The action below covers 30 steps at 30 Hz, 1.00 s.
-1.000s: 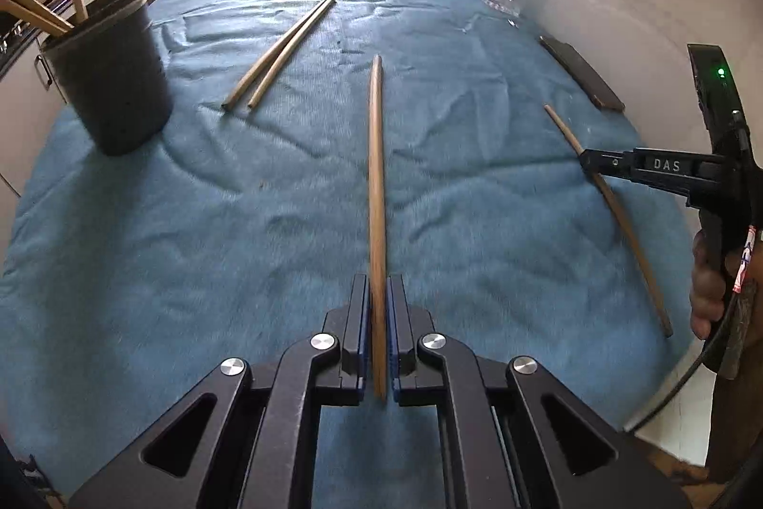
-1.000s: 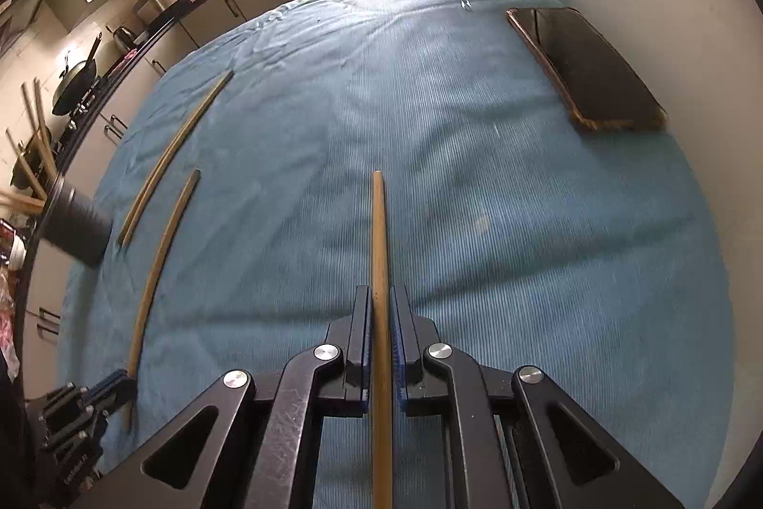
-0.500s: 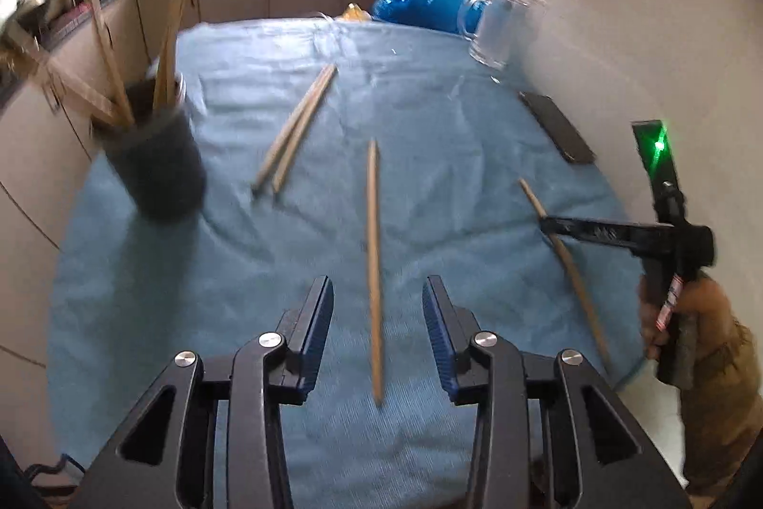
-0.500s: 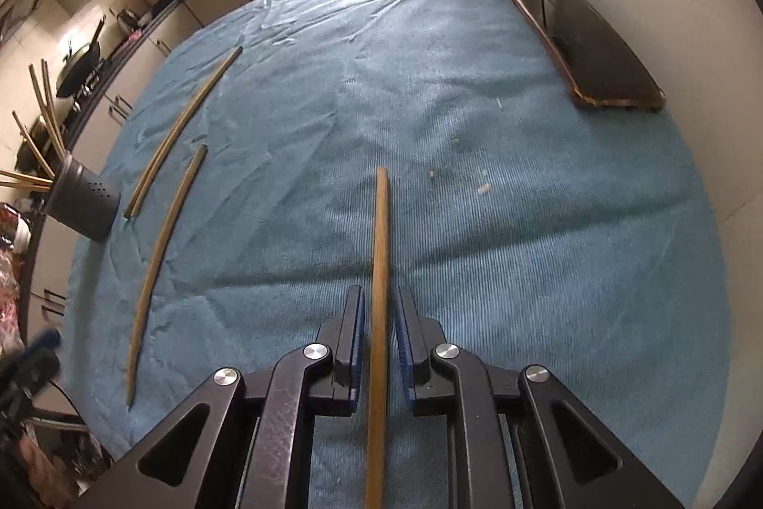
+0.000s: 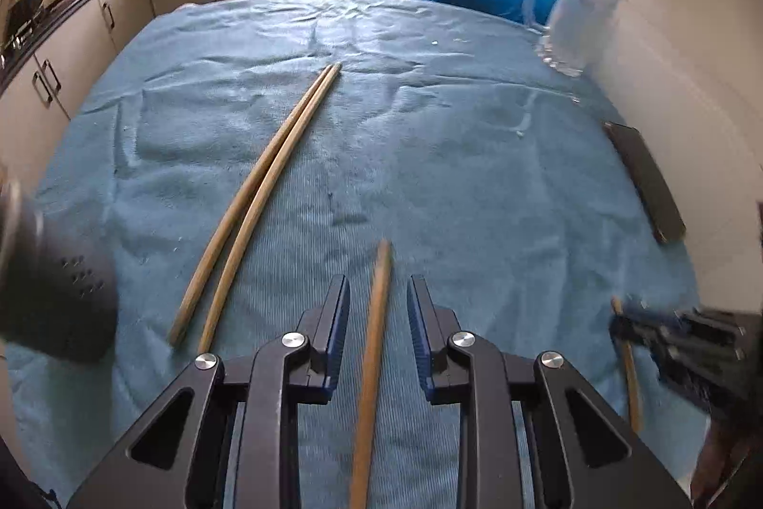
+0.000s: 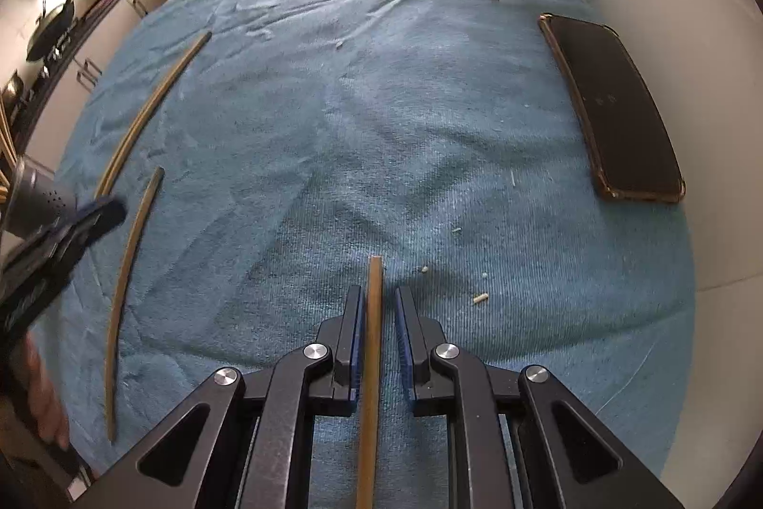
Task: Organize utensils
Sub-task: 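Close the right tool on a chopstick while the left tool grasps another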
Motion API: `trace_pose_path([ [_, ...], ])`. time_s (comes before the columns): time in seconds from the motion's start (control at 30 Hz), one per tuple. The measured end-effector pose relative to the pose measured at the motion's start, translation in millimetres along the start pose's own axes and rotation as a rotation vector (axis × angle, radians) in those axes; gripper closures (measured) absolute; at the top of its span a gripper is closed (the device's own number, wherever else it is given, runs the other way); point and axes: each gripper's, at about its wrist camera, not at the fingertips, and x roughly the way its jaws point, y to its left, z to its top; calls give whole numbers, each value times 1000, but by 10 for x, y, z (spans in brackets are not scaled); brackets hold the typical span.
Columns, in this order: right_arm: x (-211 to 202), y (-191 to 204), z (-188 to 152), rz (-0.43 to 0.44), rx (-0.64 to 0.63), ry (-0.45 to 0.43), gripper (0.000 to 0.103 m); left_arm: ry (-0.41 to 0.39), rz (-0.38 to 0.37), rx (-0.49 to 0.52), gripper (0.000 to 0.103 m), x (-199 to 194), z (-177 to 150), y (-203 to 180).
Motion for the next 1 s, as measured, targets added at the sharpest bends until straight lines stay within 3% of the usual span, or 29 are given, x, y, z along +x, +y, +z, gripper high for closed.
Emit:
trace_pose_path([
  [0.27, 68, 2, 189, 6, -24, 89, 89, 57, 2, 0, 79, 273, 182, 16],
  [0.67, 199, 192, 394, -44, -130, 174, 89, 110, 28, 142, 79, 325, 196, -134],
  [0.7, 205, 208, 400, -47, -142, 174, 89, 121, 35, 165, 84, 325, 190, -159],
  [0.73, 205, 210, 402, -50, -148, 172, 90, 125, 41, 170, 98, 322, 192, -168],
  [0.83, 212, 303, 389, -67, -170, 127, 97, 104, -7, 122, 96, 204, 141, -101],
  [1.0, 12, 349, 245, 23, -142, -30, 98, -23, -43, 99, 96, -299, -14, -10],
])
